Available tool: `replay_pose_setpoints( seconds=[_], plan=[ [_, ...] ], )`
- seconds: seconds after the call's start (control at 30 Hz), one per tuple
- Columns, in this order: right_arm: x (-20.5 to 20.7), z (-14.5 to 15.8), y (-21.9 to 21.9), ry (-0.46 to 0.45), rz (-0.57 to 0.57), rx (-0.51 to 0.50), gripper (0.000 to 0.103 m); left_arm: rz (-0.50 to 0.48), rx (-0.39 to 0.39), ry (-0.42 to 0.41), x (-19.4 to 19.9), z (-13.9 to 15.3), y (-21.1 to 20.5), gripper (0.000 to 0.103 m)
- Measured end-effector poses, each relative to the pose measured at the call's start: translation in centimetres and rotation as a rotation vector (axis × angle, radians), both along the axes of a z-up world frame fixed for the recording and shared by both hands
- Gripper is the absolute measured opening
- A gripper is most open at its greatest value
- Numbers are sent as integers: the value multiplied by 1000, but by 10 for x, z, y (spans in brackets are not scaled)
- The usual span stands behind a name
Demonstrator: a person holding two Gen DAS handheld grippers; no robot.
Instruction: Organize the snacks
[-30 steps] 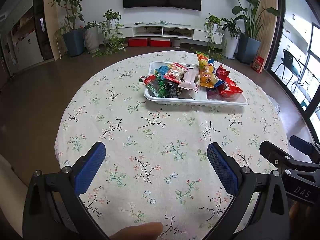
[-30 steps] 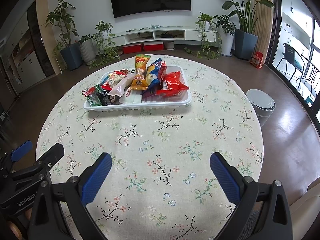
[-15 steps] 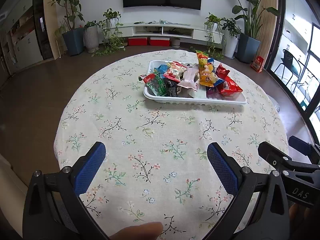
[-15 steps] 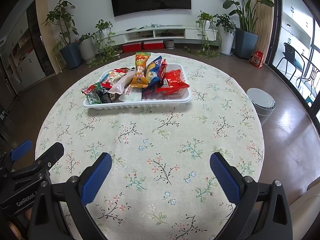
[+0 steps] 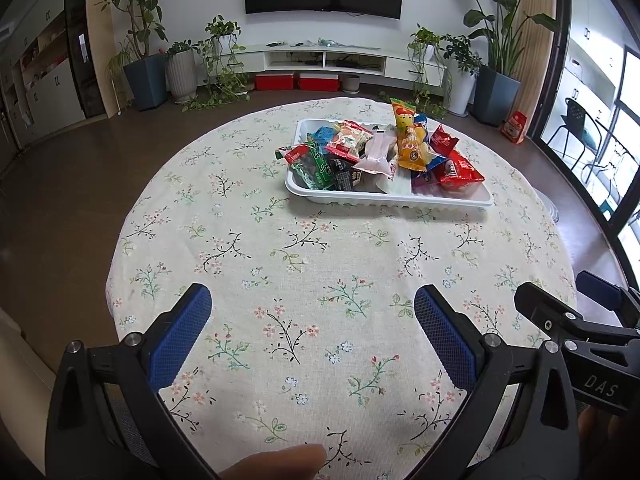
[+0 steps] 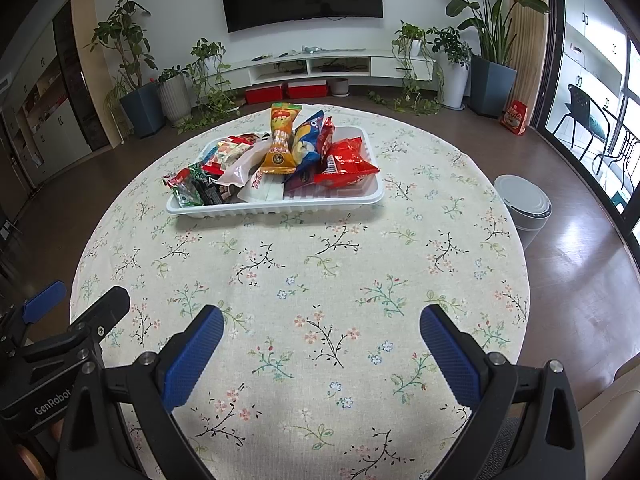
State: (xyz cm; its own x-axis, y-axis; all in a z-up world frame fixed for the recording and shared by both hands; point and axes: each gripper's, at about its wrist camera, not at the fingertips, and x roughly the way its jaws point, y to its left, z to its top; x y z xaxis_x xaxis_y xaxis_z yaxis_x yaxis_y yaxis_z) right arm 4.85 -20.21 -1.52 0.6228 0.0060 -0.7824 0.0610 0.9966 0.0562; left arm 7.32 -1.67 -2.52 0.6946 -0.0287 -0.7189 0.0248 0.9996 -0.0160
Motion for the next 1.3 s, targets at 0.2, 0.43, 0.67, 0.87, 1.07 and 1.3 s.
replay_pose_setpoints(
  seconds=[0.2, 0.43, 0.67, 0.87, 1.07, 1.3],
  plan=[
    [-2, -1, -1, 1, 0, 0, 101, 0, 0, 0, 0, 0, 0, 103],
    [0, 0, 0, 2, 0, 0, 101, 0, 0, 1, 0, 0, 0, 103],
    [0, 0, 0, 3, 0, -1, 101, -1, -3, 1, 0, 0, 0, 103],
    [1, 1, 0, 4, 1, -1, 101, 0, -1, 1, 0, 0, 0, 103],
    [1, 1, 1, 4, 2, -2, 101, -2, -2, 3, 0, -1, -1, 103],
    [0, 1, 0, 5, 1, -3, 101, -3, -3, 3, -1, -3, -1, 103]
  ],
)
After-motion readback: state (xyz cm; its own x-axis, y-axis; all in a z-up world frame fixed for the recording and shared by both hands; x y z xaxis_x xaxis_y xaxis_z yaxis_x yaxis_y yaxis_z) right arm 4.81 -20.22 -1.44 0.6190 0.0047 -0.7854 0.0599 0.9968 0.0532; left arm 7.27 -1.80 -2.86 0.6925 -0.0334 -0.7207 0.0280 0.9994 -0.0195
